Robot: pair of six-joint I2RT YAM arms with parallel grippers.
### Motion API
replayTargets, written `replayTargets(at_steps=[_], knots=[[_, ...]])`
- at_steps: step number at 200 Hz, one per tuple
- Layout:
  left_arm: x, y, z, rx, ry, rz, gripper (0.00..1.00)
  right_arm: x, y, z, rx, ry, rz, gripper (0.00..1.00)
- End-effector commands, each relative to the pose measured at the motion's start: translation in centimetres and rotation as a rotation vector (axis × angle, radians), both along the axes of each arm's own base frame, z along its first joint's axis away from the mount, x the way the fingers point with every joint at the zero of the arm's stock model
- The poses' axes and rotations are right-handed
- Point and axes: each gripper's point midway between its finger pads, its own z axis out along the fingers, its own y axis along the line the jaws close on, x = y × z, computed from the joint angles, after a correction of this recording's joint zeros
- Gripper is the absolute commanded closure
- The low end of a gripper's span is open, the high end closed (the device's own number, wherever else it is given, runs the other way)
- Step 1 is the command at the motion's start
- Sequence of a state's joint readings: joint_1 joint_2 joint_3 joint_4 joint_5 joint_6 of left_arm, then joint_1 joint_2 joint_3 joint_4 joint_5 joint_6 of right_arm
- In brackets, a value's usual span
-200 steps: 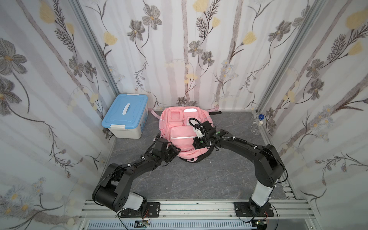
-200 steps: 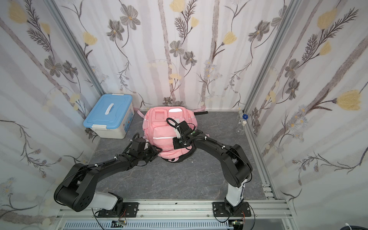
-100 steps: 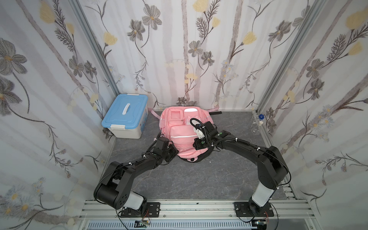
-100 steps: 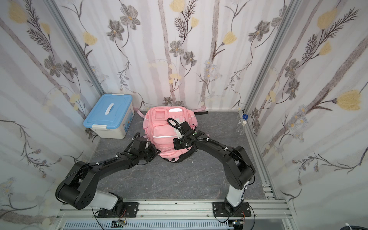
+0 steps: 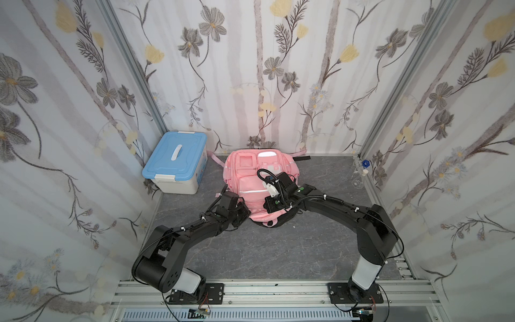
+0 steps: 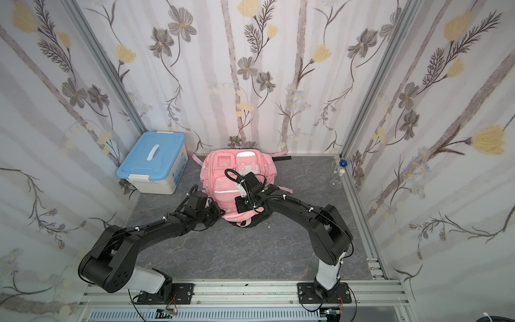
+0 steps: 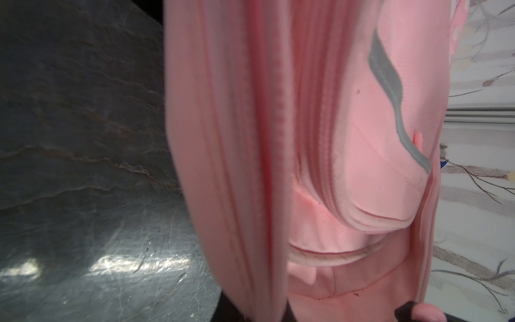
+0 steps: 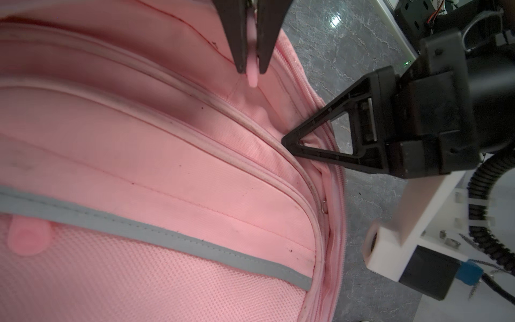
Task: Zip up the backpack
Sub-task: Zip the zipper on the backpack.
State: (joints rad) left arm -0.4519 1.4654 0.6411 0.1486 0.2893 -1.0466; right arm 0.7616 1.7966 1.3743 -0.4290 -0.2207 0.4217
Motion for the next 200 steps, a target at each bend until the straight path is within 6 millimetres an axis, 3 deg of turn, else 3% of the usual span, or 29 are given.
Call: replayTargets(at_steps=[1,129,200], knots=[[1.1,-1.3,2.3,-0.051,-0.094,-0.041,1.00,-0.5,1.3,0.4,0.035,0.013,0.022,1.00],[1.1,-1.7,2.8,-0.066,-0.107,-0.048,1.00,-0.9,4.5,0.1,0.039,0.004,0.049,1.00],[0.9,-1.8,3.0,-0.067,-0.106,-0.048,1.00,-0.8,5.9,-1.0,0.052,0.035,0.053,1.00]])
